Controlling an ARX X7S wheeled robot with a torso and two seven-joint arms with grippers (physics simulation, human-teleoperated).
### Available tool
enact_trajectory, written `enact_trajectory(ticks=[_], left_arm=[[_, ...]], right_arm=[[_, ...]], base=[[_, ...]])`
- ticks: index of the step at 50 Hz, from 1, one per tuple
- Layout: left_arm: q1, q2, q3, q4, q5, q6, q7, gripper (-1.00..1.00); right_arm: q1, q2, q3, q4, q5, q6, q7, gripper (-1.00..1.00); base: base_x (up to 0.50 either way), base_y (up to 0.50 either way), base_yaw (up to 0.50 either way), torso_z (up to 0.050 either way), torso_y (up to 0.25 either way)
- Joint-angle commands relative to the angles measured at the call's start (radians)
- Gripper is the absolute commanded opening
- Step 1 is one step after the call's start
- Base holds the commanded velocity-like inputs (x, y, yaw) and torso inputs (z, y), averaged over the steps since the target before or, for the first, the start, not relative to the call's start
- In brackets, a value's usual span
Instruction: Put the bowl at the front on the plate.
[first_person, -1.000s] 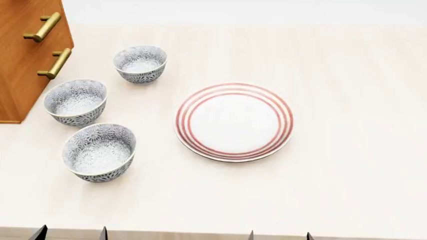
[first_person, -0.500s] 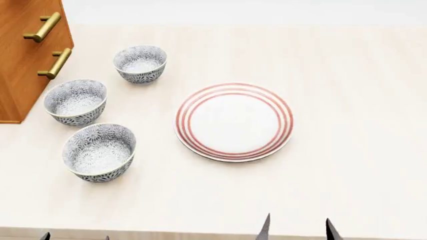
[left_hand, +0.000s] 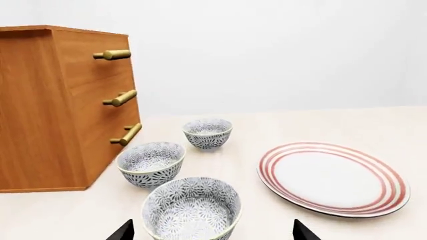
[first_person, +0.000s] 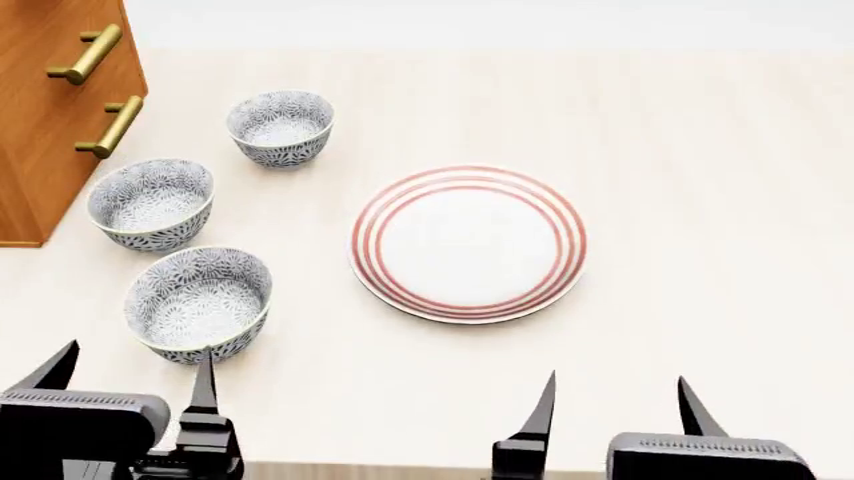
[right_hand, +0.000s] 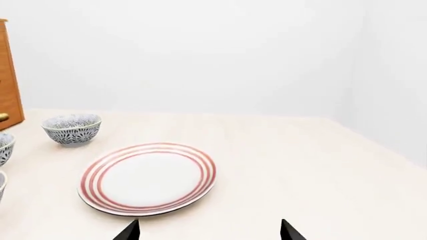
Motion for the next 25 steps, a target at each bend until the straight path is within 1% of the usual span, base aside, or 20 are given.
enact_trajectory(ticks=[1, 5, 18, 25], left_arm=[[-0.059, -0.006, 0.006, 0.131, -0.031, -0.160, -0.011, 1.00], [-0.066, -0.013, 0.016, 0.146, -0.036, -0.158, -0.014, 1.00], [-0.136, -0.018, 0.047, 0.225, -0.059, -0.246, -0.034, 1.00], [-0.179, -0.012, 0.055, 0.243, -0.074, -0.299, -0.047, 1.00]], right_arm=[[0.045, 0.031, -0.012, -0.104, 0.009, 0.136, 0.012, 1.00], [0.077, 0.046, -0.017, -0.149, 0.012, 0.205, 0.013, 1.00], [0.203, 0.077, -0.023, -0.241, 0.036, 0.369, 0.006, 1.00], [0.262, 0.088, -0.034, -0.253, 0.037, 0.413, 0.006, 1.00]], base=[[0.00, 0.00, 0.00, 0.000, 0.000], [0.00, 0.00, 0.00, 0.000, 0.000], [0.00, 0.00, 0.00, 0.000, 0.000], [0.00, 0.00, 0.00, 0.000, 0.000]])
